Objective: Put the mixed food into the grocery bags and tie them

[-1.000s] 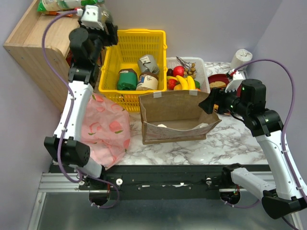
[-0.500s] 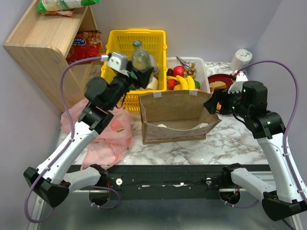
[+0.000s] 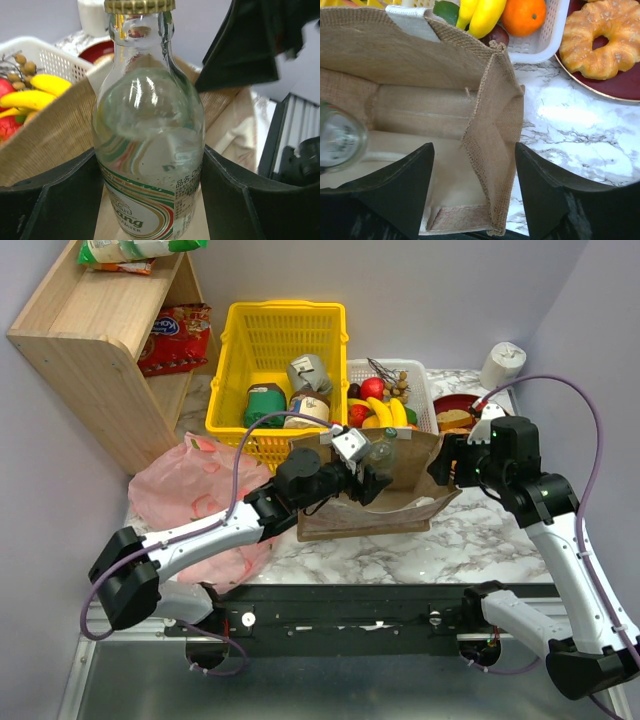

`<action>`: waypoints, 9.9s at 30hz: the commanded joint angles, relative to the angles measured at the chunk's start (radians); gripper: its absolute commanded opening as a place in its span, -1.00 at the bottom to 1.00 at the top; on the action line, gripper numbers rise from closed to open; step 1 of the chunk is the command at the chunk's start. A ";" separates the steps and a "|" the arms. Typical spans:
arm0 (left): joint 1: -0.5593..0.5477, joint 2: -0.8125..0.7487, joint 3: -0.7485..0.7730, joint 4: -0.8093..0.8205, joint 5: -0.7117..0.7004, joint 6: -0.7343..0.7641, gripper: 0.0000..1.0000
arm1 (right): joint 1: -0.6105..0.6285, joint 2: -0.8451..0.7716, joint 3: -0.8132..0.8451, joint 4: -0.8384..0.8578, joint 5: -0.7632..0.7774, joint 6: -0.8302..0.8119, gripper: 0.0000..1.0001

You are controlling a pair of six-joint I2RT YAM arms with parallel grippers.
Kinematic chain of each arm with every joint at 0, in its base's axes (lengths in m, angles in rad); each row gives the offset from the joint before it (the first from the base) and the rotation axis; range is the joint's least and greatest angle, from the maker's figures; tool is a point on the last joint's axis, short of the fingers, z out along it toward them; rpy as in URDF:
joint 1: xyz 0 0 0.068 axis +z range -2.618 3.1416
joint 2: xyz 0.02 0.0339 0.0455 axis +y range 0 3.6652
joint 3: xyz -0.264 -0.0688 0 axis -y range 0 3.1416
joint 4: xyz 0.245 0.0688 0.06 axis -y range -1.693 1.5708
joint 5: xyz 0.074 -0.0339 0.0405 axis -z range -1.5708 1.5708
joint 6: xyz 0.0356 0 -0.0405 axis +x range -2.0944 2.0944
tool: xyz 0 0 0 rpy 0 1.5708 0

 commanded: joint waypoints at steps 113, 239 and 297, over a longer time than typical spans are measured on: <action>0.804 0.546 1.011 0.096 -0.428 -0.824 0.97 | -0.005 -0.127 -0.046 0.178 -0.150 0.017 0.49; 0.248 -0.071 0.575 -0.570 0.502 -0.632 -1.00 | 0.386 0.140 0.233 0.433 -0.523 -0.413 0.96; 0.215 -0.324 -0.035 -0.712 0.034 -0.502 0.32 | 0.416 -0.220 0.422 -0.001 -0.098 -0.339 -0.99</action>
